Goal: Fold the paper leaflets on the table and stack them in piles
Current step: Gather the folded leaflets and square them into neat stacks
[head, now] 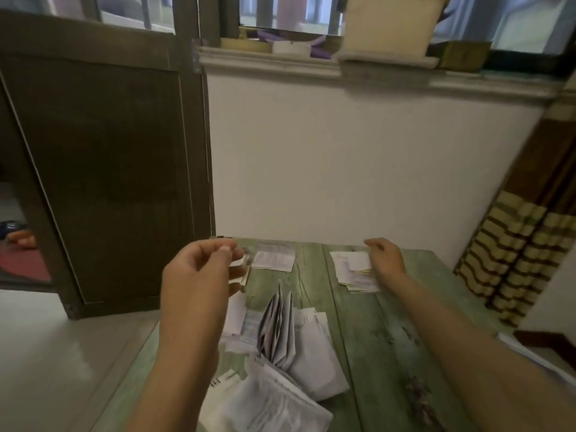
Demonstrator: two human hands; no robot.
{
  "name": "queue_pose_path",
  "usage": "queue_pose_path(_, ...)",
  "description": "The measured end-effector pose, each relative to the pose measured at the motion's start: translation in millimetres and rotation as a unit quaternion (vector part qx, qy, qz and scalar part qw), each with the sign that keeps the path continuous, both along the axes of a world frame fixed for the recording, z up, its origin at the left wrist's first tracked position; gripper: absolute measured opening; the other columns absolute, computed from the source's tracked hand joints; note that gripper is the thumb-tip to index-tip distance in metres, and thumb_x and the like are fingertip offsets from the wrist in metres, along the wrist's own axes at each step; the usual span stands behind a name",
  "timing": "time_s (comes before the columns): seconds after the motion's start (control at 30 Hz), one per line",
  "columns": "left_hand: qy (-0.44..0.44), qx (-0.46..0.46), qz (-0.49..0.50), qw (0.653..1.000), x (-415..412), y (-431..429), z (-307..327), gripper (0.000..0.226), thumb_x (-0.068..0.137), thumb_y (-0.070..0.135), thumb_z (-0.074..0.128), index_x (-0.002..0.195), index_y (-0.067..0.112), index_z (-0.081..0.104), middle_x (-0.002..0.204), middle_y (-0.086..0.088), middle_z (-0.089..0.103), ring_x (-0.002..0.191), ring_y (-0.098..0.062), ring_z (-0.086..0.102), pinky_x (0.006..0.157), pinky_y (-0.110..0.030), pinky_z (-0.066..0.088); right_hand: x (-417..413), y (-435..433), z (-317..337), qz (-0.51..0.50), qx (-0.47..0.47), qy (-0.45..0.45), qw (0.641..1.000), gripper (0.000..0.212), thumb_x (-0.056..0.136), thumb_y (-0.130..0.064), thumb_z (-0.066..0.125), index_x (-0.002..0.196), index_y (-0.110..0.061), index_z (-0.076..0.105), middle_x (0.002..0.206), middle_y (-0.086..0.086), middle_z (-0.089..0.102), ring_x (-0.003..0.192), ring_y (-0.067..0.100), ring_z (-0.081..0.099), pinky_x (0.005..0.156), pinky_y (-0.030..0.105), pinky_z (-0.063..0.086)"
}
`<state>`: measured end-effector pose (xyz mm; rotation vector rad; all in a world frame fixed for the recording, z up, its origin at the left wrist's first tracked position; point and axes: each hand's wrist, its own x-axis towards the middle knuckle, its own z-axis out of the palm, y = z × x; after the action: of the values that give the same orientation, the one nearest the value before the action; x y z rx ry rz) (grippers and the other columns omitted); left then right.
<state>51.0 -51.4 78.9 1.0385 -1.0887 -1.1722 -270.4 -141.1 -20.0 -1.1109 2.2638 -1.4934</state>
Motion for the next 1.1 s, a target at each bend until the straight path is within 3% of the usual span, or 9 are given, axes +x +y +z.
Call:
queue_pose_path(0.17, -0.024, 0.024, -0.033, 0.999, -2.1, -1.9, -3.0, 0.020, 0.093, 0.007, 0.046, 0.084, 0.015, 0.062, 0.084, -0.002, 0.067, 0.079, -0.017, 0.062, 0.065, -0.026, 0.048, 6.7, 16.0, 6.9, 0.017, 0.014, 0.020, 1.000, 0.031, 0.092, 0.002, 0.041, 0.115, -0.001, 0.061, 0.124, 0.014, 0.060, 0.115, 0.027, 0.053, 0.087, 0.022, 0.035)
queue_pose_path(0.3, -0.061, 0.063, -0.068, 0.994, -4.3, -0.2, -18.1, 0.016, 0.094, 0.010, 0.047, 0.090, 0.013, 0.062, 0.090, -0.005, 0.067, 0.081, -0.018, 0.062, 0.067, -0.027, 0.048, 54.6, 34.1, 26.7, 0.201, 0.042, 0.022, 0.978, 0.040, 0.085, 0.014, 0.042, 0.116, -0.006, 0.057, 0.119, 0.014, 0.060, 0.112, 0.023, 0.055, 0.074, 0.010, 0.044)
queue_pose_path(0.43, -0.056, 0.104, -0.063, 0.991, -1.5, 4.8, -34.0, 0.015, 0.095, 0.010, 0.047, 0.095, 0.011, 0.062, 0.092, -0.007, 0.066, 0.083, -0.019, 0.061, 0.066, -0.027, 0.047, 107.9, 63.0, 56.1, 0.430, 0.149, 0.207, 0.866, 0.074, 0.078, 0.017, 0.043, 0.138, -0.026, 0.036, 0.132, -0.006, 0.042, 0.121, 0.006, 0.039, 0.084, 0.001, 0.037)
queue_pose_path(0.53, -0.049, 0.126, -0.046, 0.990, 5.0, 12.2, -39.6, 0.015, 0.095, 0.010, 0.047, 0.091, 0.012, 0.061, 0.092, -0.007, 0.066, 0.081, -0.019, 0.061, 0.063, -0.027, 0.046, 139.3, 76.4, 64.2, 0.463, 0.182, 0.330, 0.803, 0.080, 0.079, 0.014, 0.047, 0.145, -0.029, 0.028, 0.152, -0.003, 0.023, 0.139, 0.014, 0.021, 0.113, 0.024, 0.024)
queue_pose_path(0.67, -0.059, 0.117, -0.037, 0.991, 18.2, 31.0, -39.9, 0.014, 0.095, 0.011, 0.047, 0.095, 0.012, 0.061, 0.092, -0.005, 0.066, 0.081, -0.018, 0.061, 0.061, -0.027, 0.043, 163.8, 81.8, 59.1, 0.429, 0.182, 0.550, 0.693, 0.065, 0.085, 0.002, 0.054, 0.141, -0.027, 0.038, 0.157, 0.002, 0.013, 0.144, 0.022, 0.008, 0.116, 0.035, 0.008)
queue_pose_path(0.77, -0.080, 0.119, -0.042, 0.989, 30.6, 49.0, -43.0, 0.012, 0.095, 0.012, 0.049, 0.092, 0.011, 0.061, 0.089, -0.005, 0.066, 0.080, -0.020, 0.061, 0.062, -0.028, 0.045, 169.9, 80.2, 51.3, 0.439, 0.150, 0.590, 0.661, 0.039, 0.085, -0.001, 0.053, 0.121, -0.014, 0.060, 0.143, 0.008, 0.042, 0.134, 0.026, 0.032, 0.110, 0.034, 0.020)
queue_pose_path(0.9, -0.114, 0.086, -0.030, 0.989, 37.2, 66.9, -55.9, 0.014, 0.093, 0.012, 0.051, 0.083, 0.015, 0.060, 0.088, -0.004, 0.067, 0.078, -0.016, 0.062, 0.064, -0.028, 0.046, 155.4, 82.3, 44.8, 0.418, 0.125, 0.524, 0.732, 0.026, 0.082, 0.002, 0.055, 0.099, -0.009, 0.071, 0.107, 0.011, 0.068, 0.104, 0.030, 0.058, 0.090, 0.038, 0.042)
queue_pose_path(1.0, -0.119, 0.079, -0.052, 0.988, 28.8, 72.1, -67.1, 0.012, 0.094, 0.015, 0.052, 0.088, 0.019, 0.061, 0.091, -0.001, 0.066, 0.083, -0.016, 0.062, 0.071, -0.030, 0.050, 140.8, 98.9, 57.4, 0.356, 0.102, 0.492, 0.788, 0.028, 0.082, -0.001, 0.051, 0.099, -0.009, 0.072, 0.103, 0.008, 0.070, 0.102, 0.027, 0.060, 0.092, 0.030, 0.037)
queue_pose_path(1.1, -0.097, 0.072, -0.075, 0.990, 17.4, 75.1, -72.2, 0.013, 0.095, 0.022, 0.051, 0.100, 0.018, 0.062, 0.097, -0.001, 0.066, 0.089, -0.018, 0.062, 0.081, -0.034, 0.052, 130.5, 118.4, 75.7, 0.287, 0.039, 0.484, 0.826, 0.032, 0.075, -0.012, 0.044, 0.089, -0.008, 0.073, 0.089, 0.007, 0.071, 0.087, 0.025, 0.065, 0.100, 0.035, 0.032)
